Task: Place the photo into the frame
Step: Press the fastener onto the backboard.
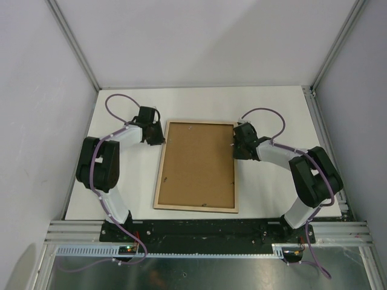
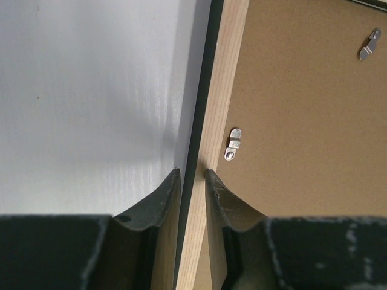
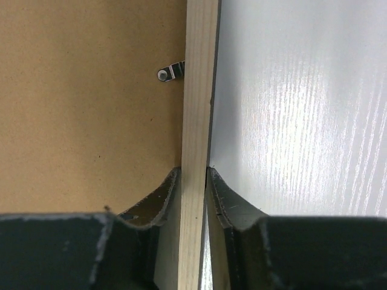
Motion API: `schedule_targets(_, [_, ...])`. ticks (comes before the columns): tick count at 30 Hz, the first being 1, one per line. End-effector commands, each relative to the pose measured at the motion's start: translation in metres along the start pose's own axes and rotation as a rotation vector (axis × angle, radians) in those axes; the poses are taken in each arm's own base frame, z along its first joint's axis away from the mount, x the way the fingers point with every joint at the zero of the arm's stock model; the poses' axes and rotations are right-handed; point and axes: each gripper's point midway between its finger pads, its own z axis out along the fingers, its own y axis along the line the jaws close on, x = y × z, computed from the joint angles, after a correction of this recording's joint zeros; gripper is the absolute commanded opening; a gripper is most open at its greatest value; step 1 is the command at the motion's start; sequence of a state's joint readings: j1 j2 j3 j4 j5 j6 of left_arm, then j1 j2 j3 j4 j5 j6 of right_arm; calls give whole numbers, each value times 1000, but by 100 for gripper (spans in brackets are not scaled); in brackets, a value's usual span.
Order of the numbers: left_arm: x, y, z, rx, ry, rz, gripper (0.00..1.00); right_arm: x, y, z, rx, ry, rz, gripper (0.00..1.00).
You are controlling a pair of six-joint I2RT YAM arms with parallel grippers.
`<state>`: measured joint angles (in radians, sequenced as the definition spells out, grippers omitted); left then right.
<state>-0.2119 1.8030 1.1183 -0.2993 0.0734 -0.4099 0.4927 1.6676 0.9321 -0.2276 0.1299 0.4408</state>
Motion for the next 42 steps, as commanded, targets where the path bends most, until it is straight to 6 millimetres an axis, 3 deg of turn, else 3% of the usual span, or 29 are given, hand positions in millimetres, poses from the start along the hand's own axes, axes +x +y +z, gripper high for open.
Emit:
schedule_targets(1, [3,-9,-10,10,-7,15,28,4,-3,-7,11,-3,-5,17])
schedule_targets(6, [-9,-14,-20,10,-53,44,42,4,-6,-9,13,-11,-32,3])
schedule_targets(10, [-13,-12,-22,-13,-73,74,59,2,-7,-11,15,-16,-54,0])
schedule_targets(13, [-11,-12,-16,-23,-57,93,64,3,-6,-12,8,-14,-66,0])
schedule_targets(29, [-18,-24,11,-63,-43,139,60,1,-13,-17,33,-18,-112,0])
schedule_targets(34, [-11,-25,17,-77,-22,141,51,6,-17,-13,30,12,-68,0])
schedule_targets(42, [5,-20,17,-104,-2,137,45,4,-20,-13,33,10,-56,0])
